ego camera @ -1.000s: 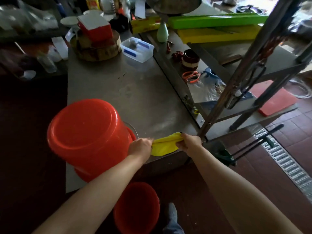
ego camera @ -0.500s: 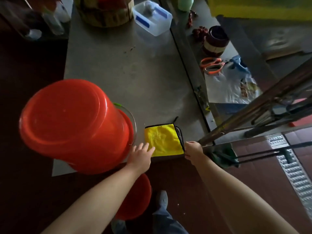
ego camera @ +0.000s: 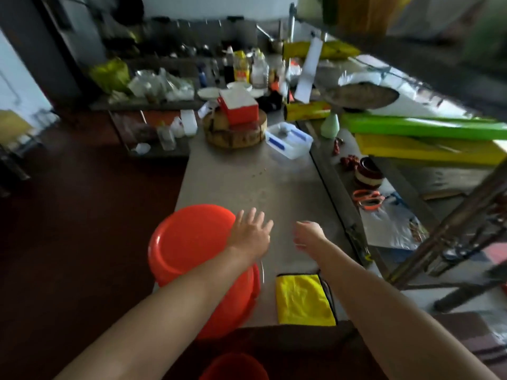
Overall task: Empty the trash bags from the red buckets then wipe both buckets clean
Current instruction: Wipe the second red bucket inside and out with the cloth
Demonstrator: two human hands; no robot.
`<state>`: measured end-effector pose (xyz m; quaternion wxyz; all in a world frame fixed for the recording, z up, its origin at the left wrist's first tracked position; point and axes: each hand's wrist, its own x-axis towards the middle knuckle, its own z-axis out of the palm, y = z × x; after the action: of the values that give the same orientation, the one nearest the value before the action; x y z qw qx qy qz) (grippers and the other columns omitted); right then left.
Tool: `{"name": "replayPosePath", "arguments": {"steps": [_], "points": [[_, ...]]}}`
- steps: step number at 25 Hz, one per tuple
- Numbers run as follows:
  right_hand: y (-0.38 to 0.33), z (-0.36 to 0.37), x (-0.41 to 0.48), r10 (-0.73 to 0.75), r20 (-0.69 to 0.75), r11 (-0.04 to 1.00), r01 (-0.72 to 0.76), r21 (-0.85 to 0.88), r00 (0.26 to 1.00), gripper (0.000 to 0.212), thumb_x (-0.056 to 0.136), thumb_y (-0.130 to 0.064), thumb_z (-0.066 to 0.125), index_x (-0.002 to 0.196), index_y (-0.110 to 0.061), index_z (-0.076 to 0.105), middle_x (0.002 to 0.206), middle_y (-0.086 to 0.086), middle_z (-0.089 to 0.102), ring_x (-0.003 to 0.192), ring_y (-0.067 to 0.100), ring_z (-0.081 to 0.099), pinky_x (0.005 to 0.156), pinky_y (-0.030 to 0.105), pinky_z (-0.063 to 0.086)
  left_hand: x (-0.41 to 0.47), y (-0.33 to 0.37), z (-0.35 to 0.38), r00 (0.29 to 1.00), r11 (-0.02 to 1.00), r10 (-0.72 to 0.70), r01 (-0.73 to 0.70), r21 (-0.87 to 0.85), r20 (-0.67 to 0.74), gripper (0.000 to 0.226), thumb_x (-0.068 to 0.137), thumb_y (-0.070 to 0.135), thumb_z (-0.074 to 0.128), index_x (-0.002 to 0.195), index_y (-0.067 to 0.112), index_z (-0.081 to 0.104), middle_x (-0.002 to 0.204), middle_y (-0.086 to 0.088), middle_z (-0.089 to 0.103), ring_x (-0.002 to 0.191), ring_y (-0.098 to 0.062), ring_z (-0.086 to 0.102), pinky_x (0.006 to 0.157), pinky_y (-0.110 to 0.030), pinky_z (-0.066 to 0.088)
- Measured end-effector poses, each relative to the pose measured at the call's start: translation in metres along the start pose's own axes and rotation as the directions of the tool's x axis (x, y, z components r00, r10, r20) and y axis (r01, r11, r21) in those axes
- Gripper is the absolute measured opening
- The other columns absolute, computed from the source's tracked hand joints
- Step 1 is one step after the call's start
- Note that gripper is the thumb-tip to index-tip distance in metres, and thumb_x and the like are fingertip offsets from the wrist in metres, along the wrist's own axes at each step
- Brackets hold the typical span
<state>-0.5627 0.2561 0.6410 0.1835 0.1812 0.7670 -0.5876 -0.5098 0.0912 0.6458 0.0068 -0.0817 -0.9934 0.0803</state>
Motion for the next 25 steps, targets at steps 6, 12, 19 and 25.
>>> {"name": "replayPosePath", "arguments": {"steps": [6,12,19,25], "points": [[-0.049,0.083,-0.037,-0.164,0.188,0.927,0.216,-0.305,0.968,0.027,0.093,-0.021,0.067,0.116,-0.007,0.066,0.098,0.015,0.060,0.077,0.022,0.052,0.058,0.025,0.038,-0.064,-0.112,-0.012,0.972,0.973,-0.230,0.230,0.006,0.052,0.057,0.102,0.048,0.031,0.155,0.029,0.028,0.164,-0.011,0.020,0.152,-0.035,0.008,0.121,-0.056,0.008],[0.001,0.135,-0.054,-0.146,0.351,0.919,0.259,-0.298,0.925,0.108,0.083,-0.020,0.083,0.161,-0.026,0.009,0.142,0.014,0.052,0.110,0.031,0.062,0.076,0.040,0.061,-0.132,-0.167,0.043,0.791,0.754,-0.499,0.597,-0.272,0.353,0.092,0.083,0.084,0.036,0.154,0.047,-0.010,0.165,-0.012,-0.016,0.148,-0.051,-0.004,0.113,-0.068,0.017],[0.021,0.135,-0.051,0.051,0.338,0.998,-0.059,0.012,0.940,0.087,0.073,-0.041,0.089,0.142,-0.041,0.035,0.126,0.004,0.061,0.107,0.033,0.065,0.065,0.077,0.050,-0.140,-0.179,0.064,0.754,0.290,-0.475,0.620,-0.729,0.453,0.131,0.070,0.067,0.077,0.152,0.044,-0.022,0.163,-0.021,0.000,0.145,-0.043,0.028,0.110,-0.054,0.038],[-0.010,0.128,-0.067,-0.053,0.172,0.997,0.044,0.060,0.984,0.066,0.082,-0.070,0.067,0.130,-0.031,0.046,0.104,0.007,0.066,0.068,0.024,0.061,0.057,0.050,0.056,-0.152,-0.190,0.035,0.786,0.160,-0.539,0.449,-0.879,0.303,0.117,0.079,0.053,0.077,0.158,0.037,-0.008,0.156,-0.017,0.012,0.141,-0.036,0.031,0.113,-0.049,0.036]]}}
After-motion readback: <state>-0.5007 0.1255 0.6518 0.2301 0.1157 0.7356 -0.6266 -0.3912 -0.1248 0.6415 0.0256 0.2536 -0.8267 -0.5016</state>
